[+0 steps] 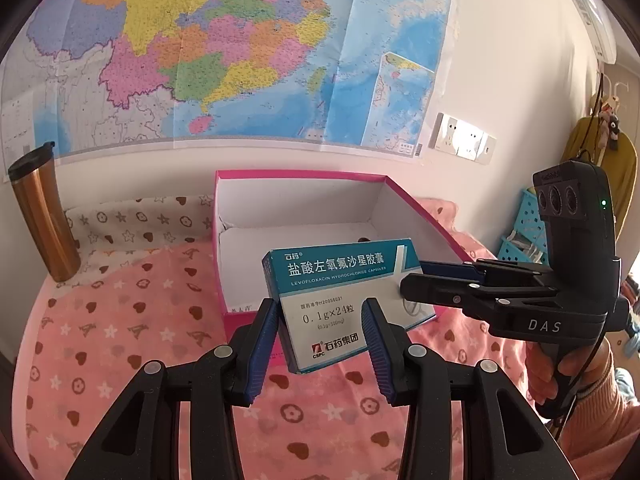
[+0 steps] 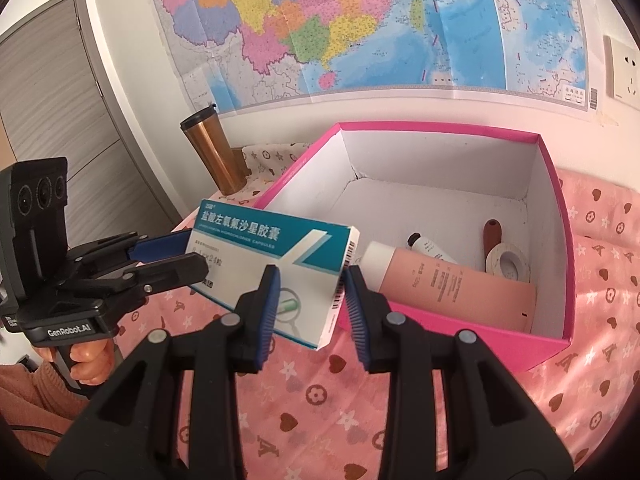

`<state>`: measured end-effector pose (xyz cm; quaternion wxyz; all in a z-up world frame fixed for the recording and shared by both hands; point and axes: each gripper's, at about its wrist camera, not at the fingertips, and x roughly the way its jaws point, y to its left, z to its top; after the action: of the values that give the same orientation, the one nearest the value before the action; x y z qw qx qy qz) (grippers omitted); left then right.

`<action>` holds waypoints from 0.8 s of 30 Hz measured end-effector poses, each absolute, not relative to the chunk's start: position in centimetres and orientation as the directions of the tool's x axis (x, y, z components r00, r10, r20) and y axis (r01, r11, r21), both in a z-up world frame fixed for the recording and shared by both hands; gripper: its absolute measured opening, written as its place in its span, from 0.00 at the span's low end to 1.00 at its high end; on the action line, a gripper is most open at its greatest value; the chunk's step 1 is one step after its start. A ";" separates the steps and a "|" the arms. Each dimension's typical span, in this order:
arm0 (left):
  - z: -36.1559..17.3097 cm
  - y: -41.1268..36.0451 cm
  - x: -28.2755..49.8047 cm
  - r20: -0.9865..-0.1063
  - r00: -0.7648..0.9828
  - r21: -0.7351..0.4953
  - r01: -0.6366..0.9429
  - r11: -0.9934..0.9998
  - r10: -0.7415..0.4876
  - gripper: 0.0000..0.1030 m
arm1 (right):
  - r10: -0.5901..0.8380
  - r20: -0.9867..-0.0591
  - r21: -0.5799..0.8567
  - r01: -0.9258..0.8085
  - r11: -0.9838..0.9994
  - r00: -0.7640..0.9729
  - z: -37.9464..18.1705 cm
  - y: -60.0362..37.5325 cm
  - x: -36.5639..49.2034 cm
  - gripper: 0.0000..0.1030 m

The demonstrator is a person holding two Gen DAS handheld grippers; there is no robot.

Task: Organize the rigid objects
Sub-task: 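Lift the medicine box and carry it over the magenta box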

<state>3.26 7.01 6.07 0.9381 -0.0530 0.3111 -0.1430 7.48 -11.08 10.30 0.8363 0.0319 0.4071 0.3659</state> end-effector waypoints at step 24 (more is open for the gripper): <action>6.5 7.6 5.7 -0.568 0.773 -0.192 0.210 0.959 -0.283 0.41 | 0.635 -0.652 0.345 -0.583 0.736 0.415 10.7 -10.7 9.0 0.36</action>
<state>5.70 7.61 6.46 0.9396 -0.0590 0.3106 -0.1312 9.05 -10.69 10.66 0.8406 0.0320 0.4014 0.3622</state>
